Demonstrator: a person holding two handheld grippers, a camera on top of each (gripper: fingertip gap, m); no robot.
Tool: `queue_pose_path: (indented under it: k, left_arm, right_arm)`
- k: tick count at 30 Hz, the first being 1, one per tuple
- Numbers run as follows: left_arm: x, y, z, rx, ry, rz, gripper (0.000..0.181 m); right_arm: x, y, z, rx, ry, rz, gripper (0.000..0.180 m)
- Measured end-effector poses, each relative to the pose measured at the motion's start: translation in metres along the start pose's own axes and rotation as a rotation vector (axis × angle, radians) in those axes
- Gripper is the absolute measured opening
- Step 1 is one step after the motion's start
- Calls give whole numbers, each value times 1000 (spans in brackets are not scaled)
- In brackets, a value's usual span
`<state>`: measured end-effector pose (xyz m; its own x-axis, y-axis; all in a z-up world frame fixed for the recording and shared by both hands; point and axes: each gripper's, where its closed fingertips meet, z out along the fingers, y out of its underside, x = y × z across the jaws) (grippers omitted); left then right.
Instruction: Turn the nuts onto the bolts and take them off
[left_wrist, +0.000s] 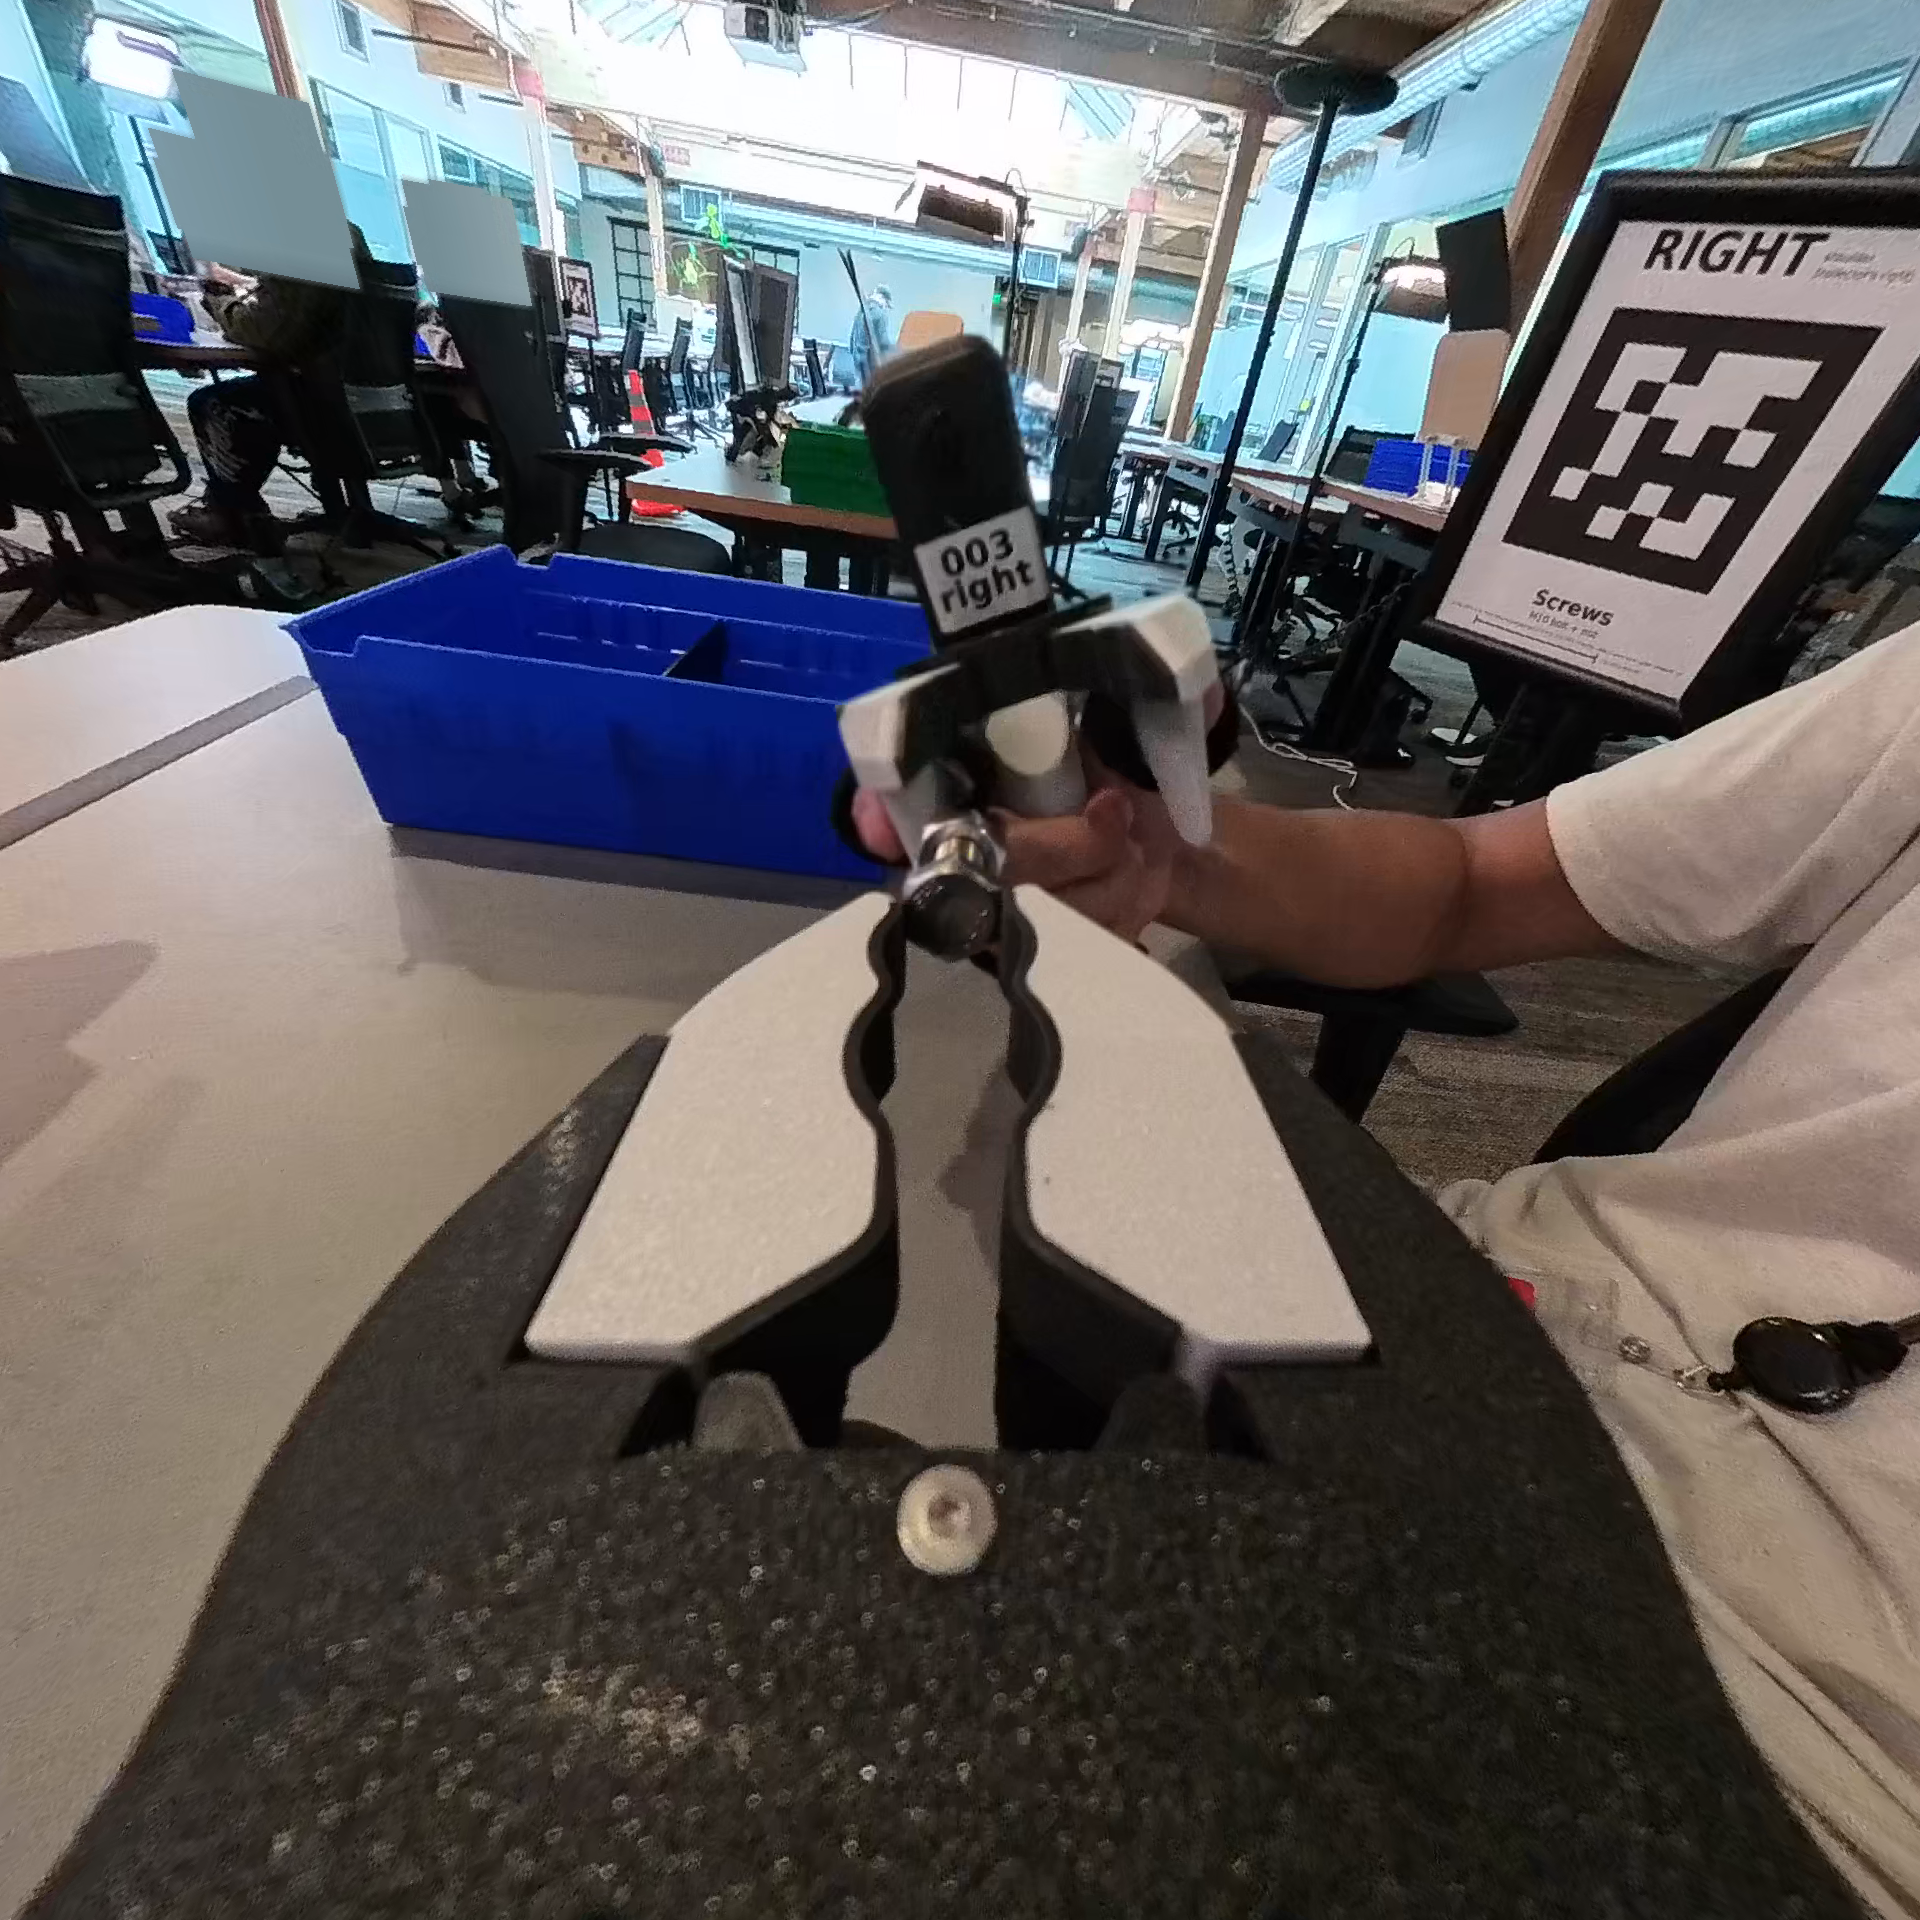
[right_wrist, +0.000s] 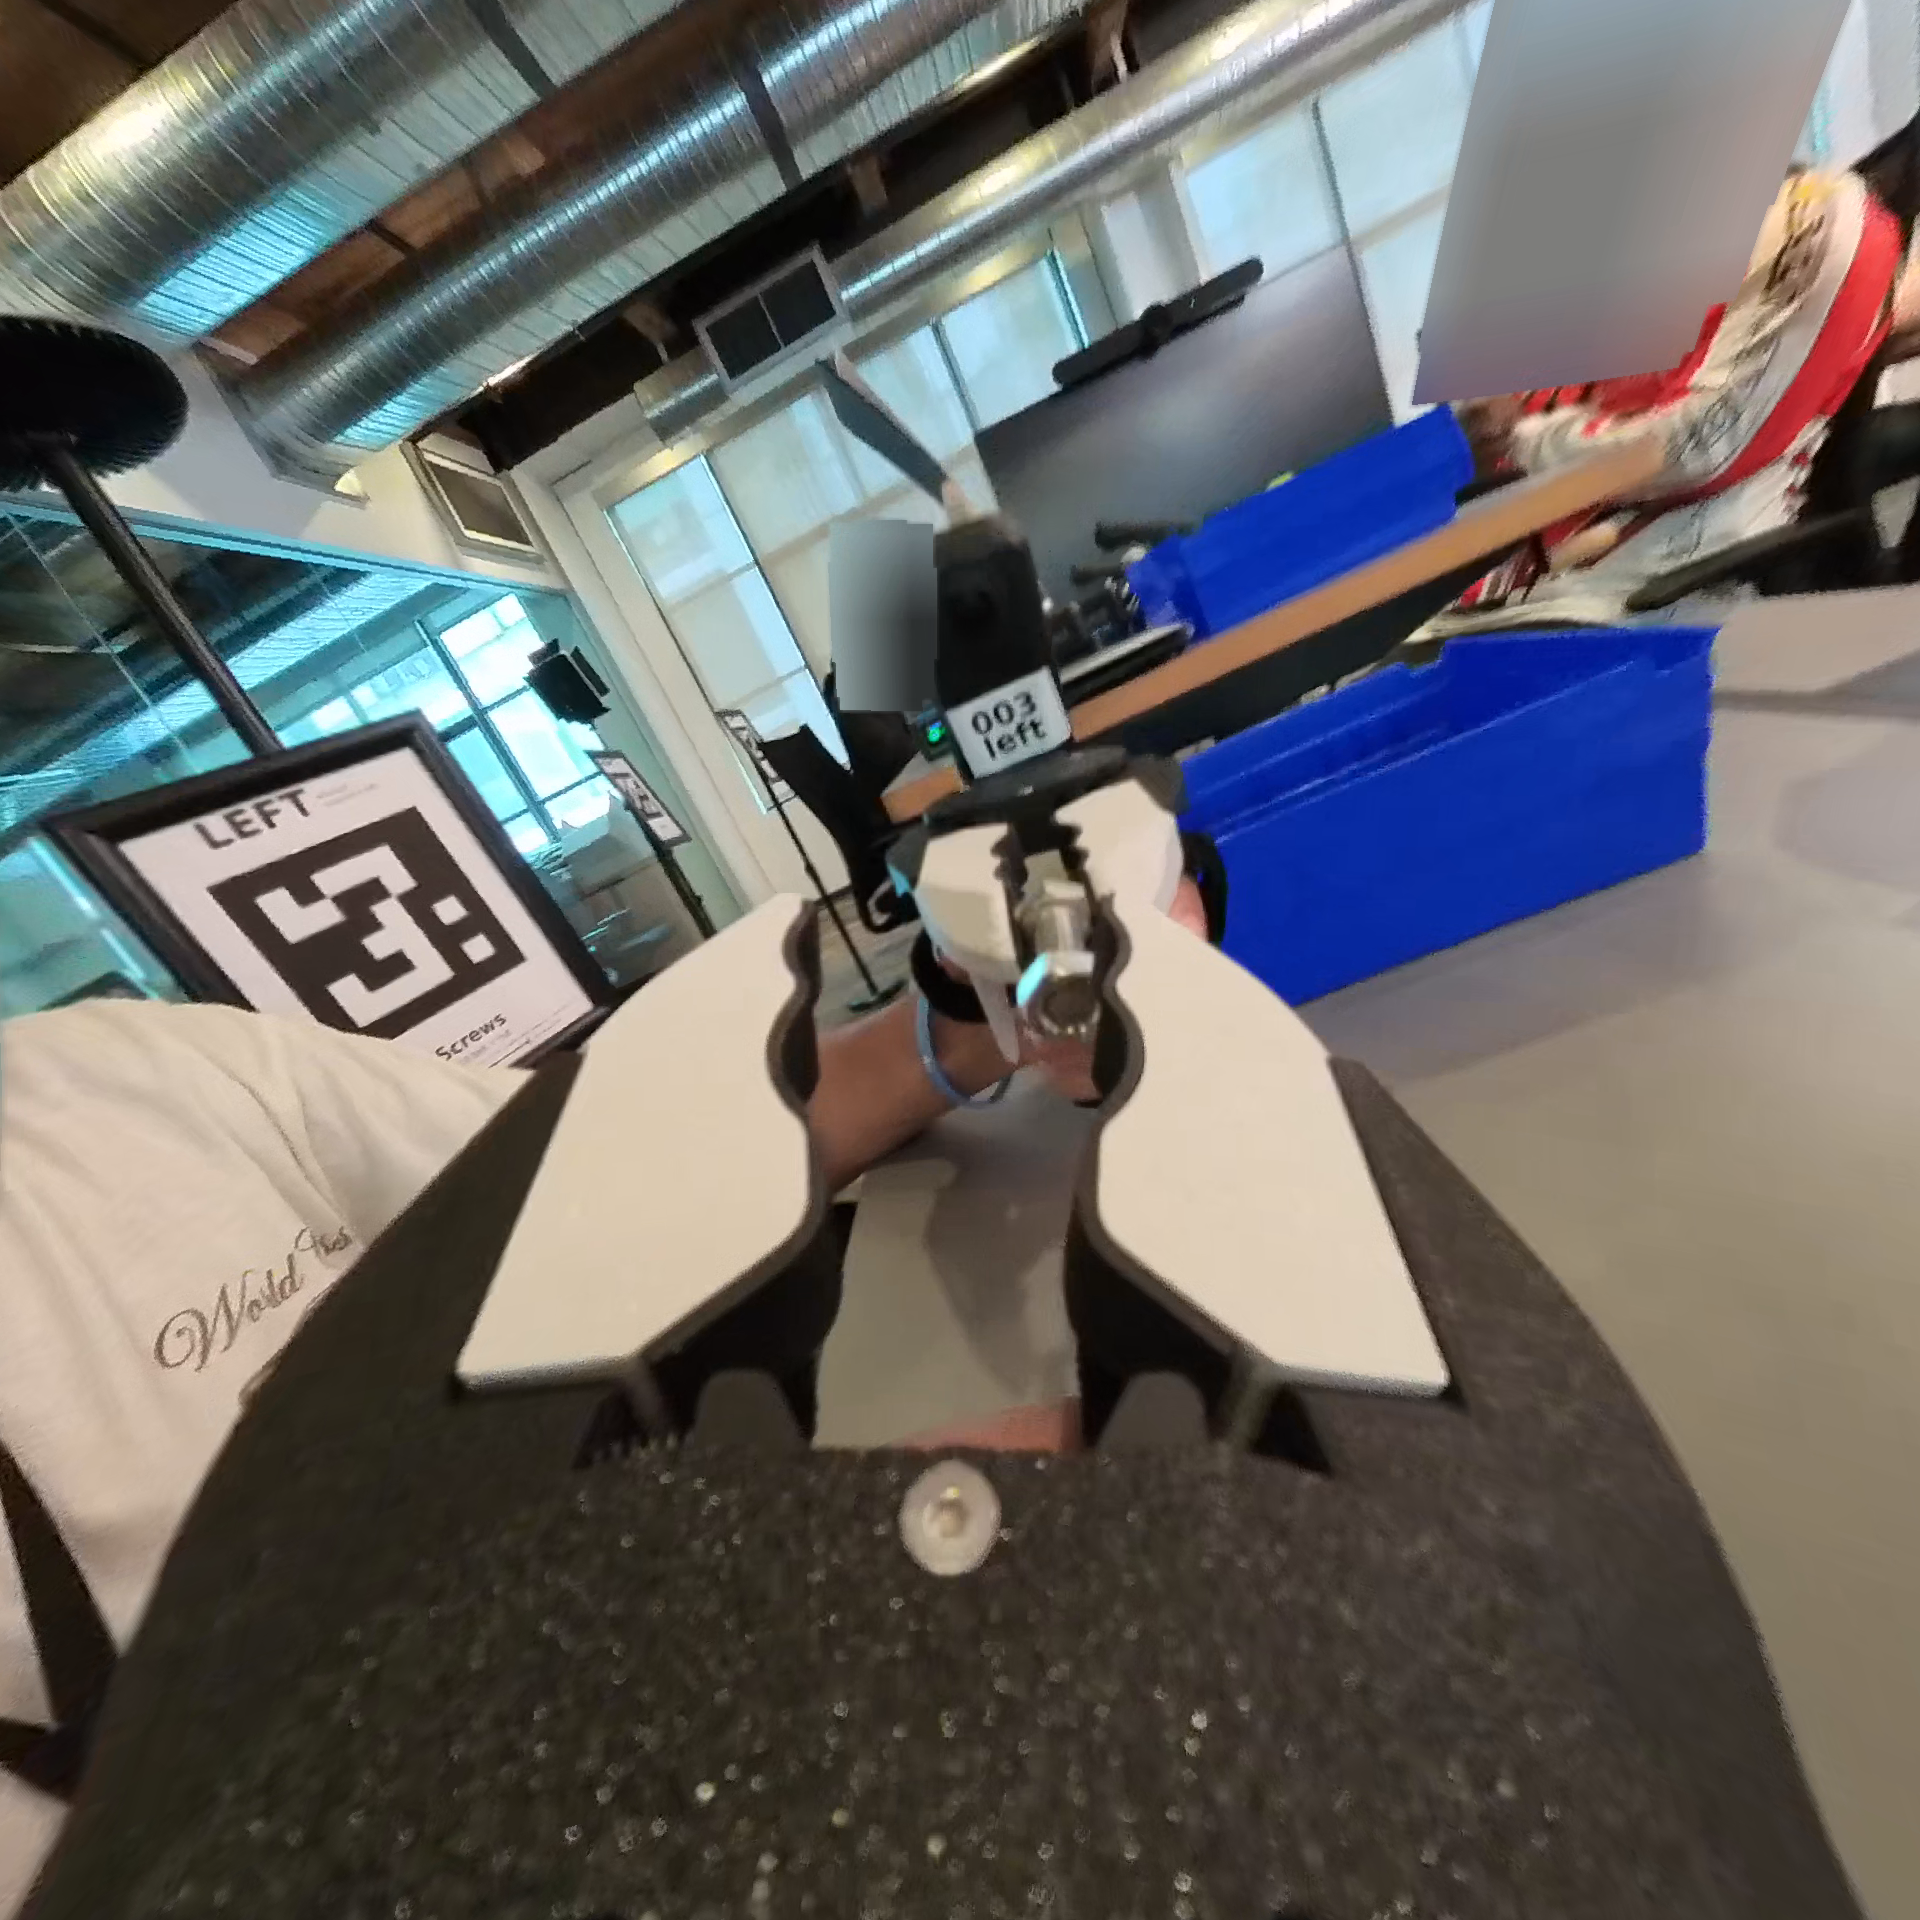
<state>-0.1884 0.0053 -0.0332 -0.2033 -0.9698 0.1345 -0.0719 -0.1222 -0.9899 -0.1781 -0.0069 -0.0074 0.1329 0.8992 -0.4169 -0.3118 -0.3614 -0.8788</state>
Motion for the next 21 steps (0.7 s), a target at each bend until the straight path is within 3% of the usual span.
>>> queue_pose_path:
  k: [7, 13, 18, 21]
  left_arm:
    - [1, 0, 1, -1, 4, 0, 17]
    - [0, 0, 0, -4, -2, 2, 17]
    - [0, 0, 0, -2, 0, 1, 16]
    - [0, 1, 0, -5, -3, 2, 17]
  right_arm:
    - [7, 33, 0, -83, -1, 73, 49]
    - [1, 1, -2, 2, 4, 9, 48]
    - [10, 32, -3, -79, 17, 73, 47]
    - [6, 27, 3, -57, -7, 72, 49]
